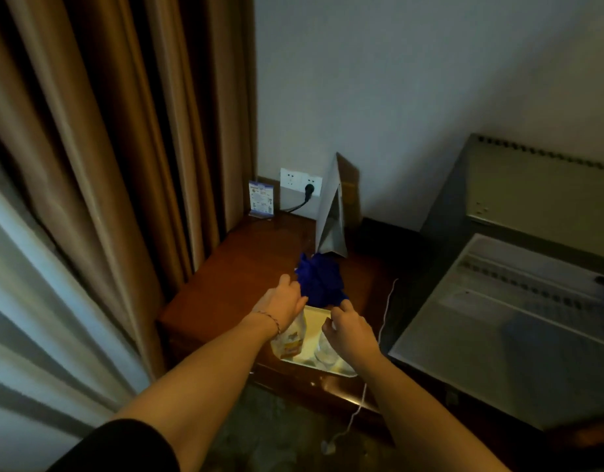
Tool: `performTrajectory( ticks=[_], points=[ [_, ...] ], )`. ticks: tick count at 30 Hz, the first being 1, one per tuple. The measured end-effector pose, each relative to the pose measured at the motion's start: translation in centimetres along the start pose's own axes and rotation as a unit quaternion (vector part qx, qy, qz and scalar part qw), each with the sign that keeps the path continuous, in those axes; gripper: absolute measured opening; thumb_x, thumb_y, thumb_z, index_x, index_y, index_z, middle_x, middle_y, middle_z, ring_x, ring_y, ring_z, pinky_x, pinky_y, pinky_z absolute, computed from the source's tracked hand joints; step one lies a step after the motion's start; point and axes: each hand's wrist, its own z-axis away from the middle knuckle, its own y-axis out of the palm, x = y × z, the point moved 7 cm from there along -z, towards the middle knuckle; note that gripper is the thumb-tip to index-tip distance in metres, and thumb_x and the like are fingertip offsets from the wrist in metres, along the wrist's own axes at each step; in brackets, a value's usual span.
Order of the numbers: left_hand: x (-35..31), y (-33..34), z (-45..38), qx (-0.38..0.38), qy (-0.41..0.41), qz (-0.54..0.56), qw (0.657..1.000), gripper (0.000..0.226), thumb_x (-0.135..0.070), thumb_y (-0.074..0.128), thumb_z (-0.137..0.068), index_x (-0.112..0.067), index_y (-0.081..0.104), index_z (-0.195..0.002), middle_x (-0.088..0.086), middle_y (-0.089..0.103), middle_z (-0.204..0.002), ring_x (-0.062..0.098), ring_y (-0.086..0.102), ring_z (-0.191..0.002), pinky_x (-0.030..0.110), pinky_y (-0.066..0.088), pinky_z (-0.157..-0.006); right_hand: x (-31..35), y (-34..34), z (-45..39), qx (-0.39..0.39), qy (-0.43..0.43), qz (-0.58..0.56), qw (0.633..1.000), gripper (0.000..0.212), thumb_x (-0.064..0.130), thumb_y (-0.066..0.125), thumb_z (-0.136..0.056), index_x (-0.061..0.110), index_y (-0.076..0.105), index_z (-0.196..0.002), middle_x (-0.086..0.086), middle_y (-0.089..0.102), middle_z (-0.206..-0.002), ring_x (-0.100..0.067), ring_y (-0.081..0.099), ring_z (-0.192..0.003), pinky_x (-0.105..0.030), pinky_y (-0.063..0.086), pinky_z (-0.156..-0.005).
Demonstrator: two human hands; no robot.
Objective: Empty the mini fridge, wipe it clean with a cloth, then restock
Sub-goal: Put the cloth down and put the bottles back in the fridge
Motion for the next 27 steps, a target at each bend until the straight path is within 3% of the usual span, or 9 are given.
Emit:
performTrajectory(
  ticks=[4,12,17,23,27],
  points=[
    [-5.3,-0.2,1.4,-0.025,0.02,-0.019,0.999,0.034,-0.037,0.038,-0.104,-0.009,0.053,-0.116,0.015,0.048,-0.126,0.031,0.058,-0.104,0.041,0.048,-0.081,-3.6,-3.0,3.3,-0.017,-0.001,-0.015,1.0,0.027,0.03,0.048,-0.104,0.006,0.059,-0.105,-0.009,0.048,-0.116,-0.033,0.061,-0.089,-0.037,0.04,-0.068],
    [-15.7,2.5,4.0,-0.031,0.027,-0.029,0.999,0.033,-0.037,0.037,-0.104,-0.01,0.053,-0.114,0.012,0.05,-0.122,0.032,0.057,-0.102,0.037,0.042,-0.074,-14.4,-7.1,10.7,-0.042,0.037,-0.056,0.997,0.026,0.028,0.052,-0.102,0.004,0.058,-0.096,-0.012,0.048,-0.111,-0.036,0.059,-0.083,-0.039,0.044,-0.07],
    [-22.2,5.9,4.0,0.022,0.058,-0.081,0.995,0.035,-0.03,0.043,-0.104,-0.007,0.049,-0.13,0.014,0.042,-0.127,0.038,0.061,-0.101,0.046,0.05,-0.088,-20.2,-8.9,14.3,-0.073,0.067,-0.052,0.994,0.027,0.026,0.052,-0.102,0.008,0.046,-0.084,-0.01,0.042,-0.1,-0.031,0.045,-0.069,-0.039,0.039,-0.064],
    [-28.7,7.0,3.1,0.02,0.098,-0.049,0.994,0.038,-0.036,0.043,-0.103,-0.003,0.053,-0.121,0.018,0.049,-0.124,0.041,0.06,-0.105,0.045,0.049,-0.089,-25.5,-11.2,16.2,-0.093,0.126,-0.069,0.985,0.028,0.025,0.054,-0.101,0.009,0.042,-0.08,-0.008,0.038,-0.091,-0.032,0.047,-0.07,-0.039,0.038,-0.065],
    [-32.1,7.2,1.5,0.037,0.148,-0.034,0.988,0.039,-0.034,0.045,-0.103,0.0,0.063,-0.105,0.019,0.062,-0.106,0.038,0.063,-0.097,0.039,0.048,-0.082,-28.0,-12.5,16.0,-0.095,0.166,-0.048,0.98,0.025,0.026,0.056,-0.1,0.008,0.05,-0.083,-0.015,0.049,-0.108,-0.037,0.056,-0.078,-0.034,0.038,-0.066]
  ],
)
